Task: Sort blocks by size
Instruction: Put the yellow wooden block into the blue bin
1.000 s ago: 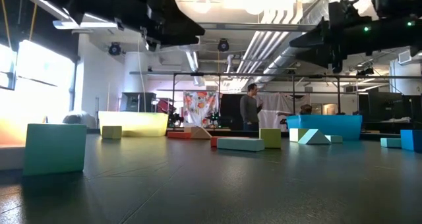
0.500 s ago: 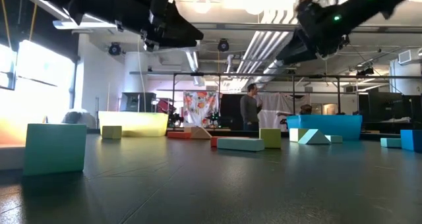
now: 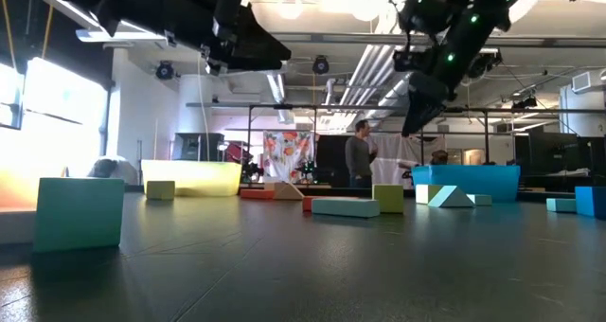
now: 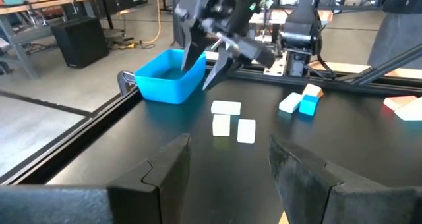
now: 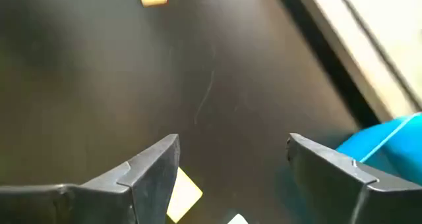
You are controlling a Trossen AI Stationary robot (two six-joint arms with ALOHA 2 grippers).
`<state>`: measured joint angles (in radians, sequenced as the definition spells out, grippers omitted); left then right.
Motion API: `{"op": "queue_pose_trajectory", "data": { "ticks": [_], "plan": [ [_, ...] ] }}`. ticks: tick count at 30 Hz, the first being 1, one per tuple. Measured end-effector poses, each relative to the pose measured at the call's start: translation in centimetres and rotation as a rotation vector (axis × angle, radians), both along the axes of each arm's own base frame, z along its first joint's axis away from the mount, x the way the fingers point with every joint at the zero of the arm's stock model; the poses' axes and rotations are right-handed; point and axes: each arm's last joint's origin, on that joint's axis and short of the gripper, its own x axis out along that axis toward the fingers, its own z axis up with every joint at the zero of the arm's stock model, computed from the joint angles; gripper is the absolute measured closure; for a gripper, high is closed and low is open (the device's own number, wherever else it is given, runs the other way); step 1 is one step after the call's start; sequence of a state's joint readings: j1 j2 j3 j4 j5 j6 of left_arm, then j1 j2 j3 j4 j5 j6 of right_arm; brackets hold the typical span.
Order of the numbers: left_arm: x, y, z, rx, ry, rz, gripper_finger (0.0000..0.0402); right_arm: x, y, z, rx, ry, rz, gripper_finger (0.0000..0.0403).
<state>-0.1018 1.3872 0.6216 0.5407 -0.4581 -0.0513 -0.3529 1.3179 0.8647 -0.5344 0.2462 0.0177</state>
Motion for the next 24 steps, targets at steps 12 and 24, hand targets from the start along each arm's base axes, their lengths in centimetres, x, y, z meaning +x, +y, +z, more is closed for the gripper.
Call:
{"op": "queue_pose_trajectory", "data": {
  "ticks": [12,24],
  "plan": [
    [0.0,-0.2,0.0,0.001,0.004,-0.008,0.0213,-0.7,-0.9,-4.0,0.209,0.095,0.022,0.0125],
    [0.0,-0.2,0.0,0.000,0.005,-0.007,0.0213,0.2,-1.2,-7.9,0.263,0.181,0.072,0.0127]
  ]
}}
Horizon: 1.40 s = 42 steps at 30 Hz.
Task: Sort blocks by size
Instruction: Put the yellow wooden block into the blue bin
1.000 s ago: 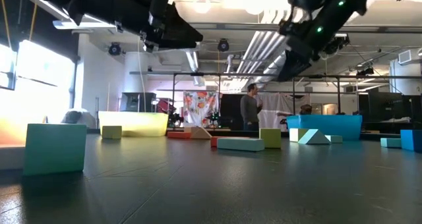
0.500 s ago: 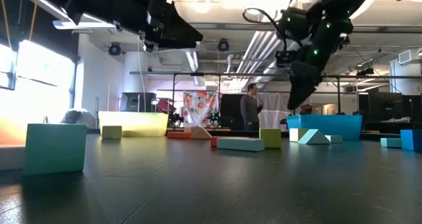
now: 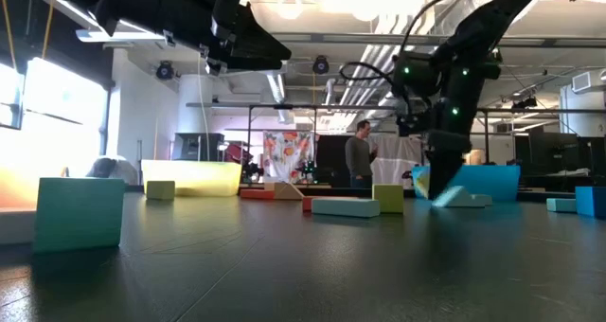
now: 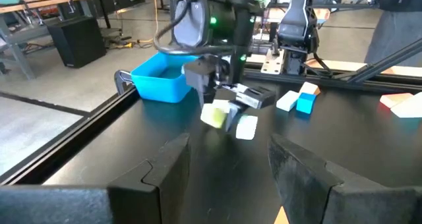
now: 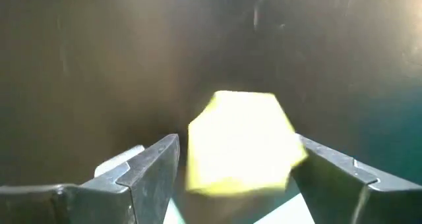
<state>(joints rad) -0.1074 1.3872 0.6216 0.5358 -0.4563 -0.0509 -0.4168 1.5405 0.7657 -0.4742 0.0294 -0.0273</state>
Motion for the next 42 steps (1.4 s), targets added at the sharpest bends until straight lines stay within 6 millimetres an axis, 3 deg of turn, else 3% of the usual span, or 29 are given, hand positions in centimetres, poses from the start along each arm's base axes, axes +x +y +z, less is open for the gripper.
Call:
{"op": "queue_pose_trajectory", "data": {
  "ticks": [12,20,25,34,42],
  "plan": [
    [0.0,0.0,0.0,0.000,0.001,0.000,0.0213,0.5,-0.2,-1.1,0.014,0.017,0.001,0.0190],
    [0.0,0.0,0.0,-0.001,0.001,0.000,0.0213,0.0,0.0,0.3,-0.006,-0.007,-0.015,0.0251],
    [0.0,0.0,0.0,-0.001,0.001,0.000,0.0213,-0.9,0.0,1.2,0.014,0.007,-0.043,0.0241],
    [0.0,0.0,0.0,-0.001,0.001,0.000,0.0213,-1.7,0.3,0.8,0.091,0.079,-0.055,0.0158],
    [0.0,0.0,-0.1,-0.007,0.006,0.002,0.0213,-1.7,0.3,0.6,0.099,0.094,-0.063,0.0168]
  ]
}}
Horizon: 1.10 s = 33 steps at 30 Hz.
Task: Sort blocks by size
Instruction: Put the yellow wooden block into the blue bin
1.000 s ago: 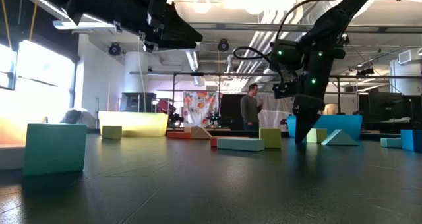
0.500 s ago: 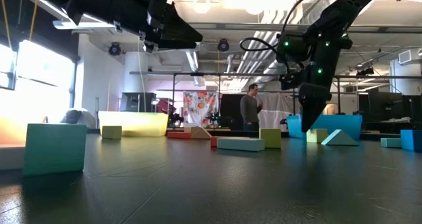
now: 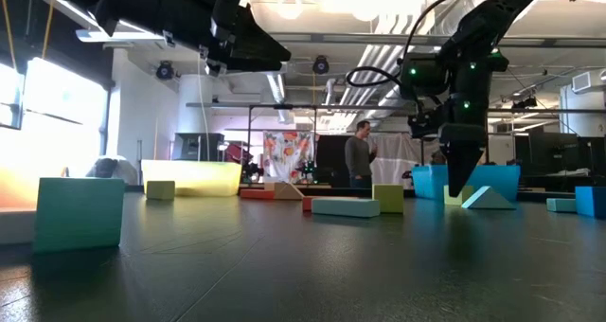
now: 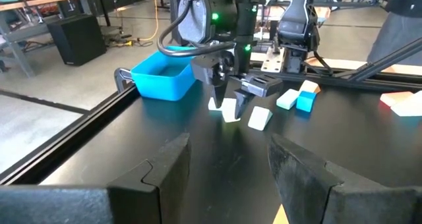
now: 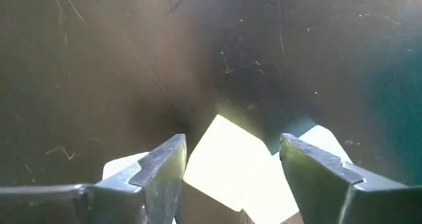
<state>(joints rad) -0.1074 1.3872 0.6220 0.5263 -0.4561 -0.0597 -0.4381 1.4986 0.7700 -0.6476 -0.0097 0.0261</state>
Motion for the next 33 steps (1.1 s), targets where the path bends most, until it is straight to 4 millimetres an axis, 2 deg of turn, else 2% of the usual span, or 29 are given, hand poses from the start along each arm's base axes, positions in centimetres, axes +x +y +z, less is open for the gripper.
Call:
{"op": "queue_pose_trajectory", "data": {
  "ticks": [9,15,28,33],
  "plan": [
    [0.0,0.0,-0.1,-0.007,0.003,0.002,0.0213,-0.1,0.1,0.0,0.012,0.012,-0.018,0.0232],
    [0.0,0.0,-0.1,-0.007,0.004,0.002,0.0213,-0.2,0.1,0.0,0.016,0.020,-0.018,0.0255],
    [0.0,0.0,-0.1,-0.007,0.004,0.002,0.0213,0.4,-0.2,0.1,-0.017,-0.042,-0.001,0.0263],
    [0.0,0.0,-0.1,-0.007,0.004,0.002,0.0213,0.8,-0.7,1.4,-0.125,-0.136,0.013,0.0263]
  ]
}}
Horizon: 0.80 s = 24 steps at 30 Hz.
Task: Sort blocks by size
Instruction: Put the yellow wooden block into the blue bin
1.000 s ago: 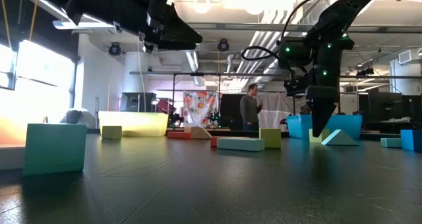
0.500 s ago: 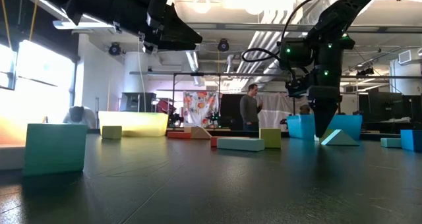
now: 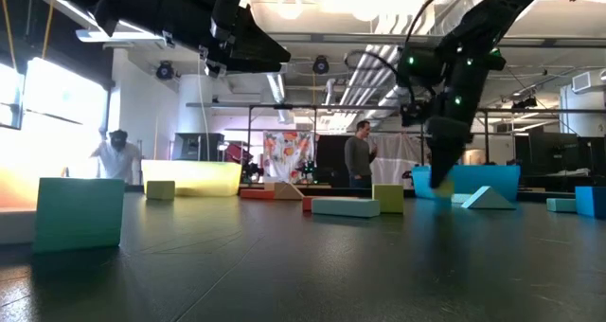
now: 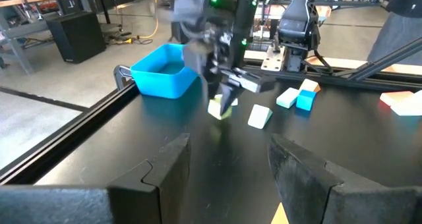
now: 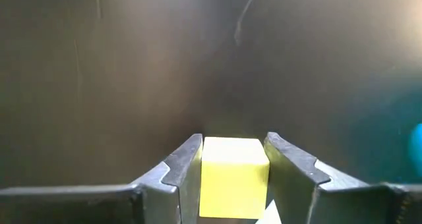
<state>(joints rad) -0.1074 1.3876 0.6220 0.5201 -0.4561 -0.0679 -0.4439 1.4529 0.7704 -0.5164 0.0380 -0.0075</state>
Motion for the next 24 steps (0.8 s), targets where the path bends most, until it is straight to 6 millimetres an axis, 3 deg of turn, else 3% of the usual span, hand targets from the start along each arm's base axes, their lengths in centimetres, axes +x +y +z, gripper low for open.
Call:
{"op": "queue_pose_trajectory", "data": {
  "ticks": [5,10,16,24],
  "plan": [
    [0.0,0.0,0.0,0.000,0.000,0.000,0.0213,-0.9,-1.6,3.1,-0.171,-0.141,-0.085,0.0264],
    [0.0,0.0,0.0,0.000,0.000,0.000,0.0213,-3.4,-4.2,5.2,-0.323,-0.187,-0.274,0.0264],
    [0.0,0.0,0.0,0.000,0.000,0.000,0.0213,-6.0,-7.4,4.9,-0.342,-0.148,-0.468,0.0262],
    [0.0,0.0,0.0,0.000,0.000,0.000,0.0213,-7.2,-9.3,3.4,-0.314,-0.085,-0.544,0.0226]
  ]
}}
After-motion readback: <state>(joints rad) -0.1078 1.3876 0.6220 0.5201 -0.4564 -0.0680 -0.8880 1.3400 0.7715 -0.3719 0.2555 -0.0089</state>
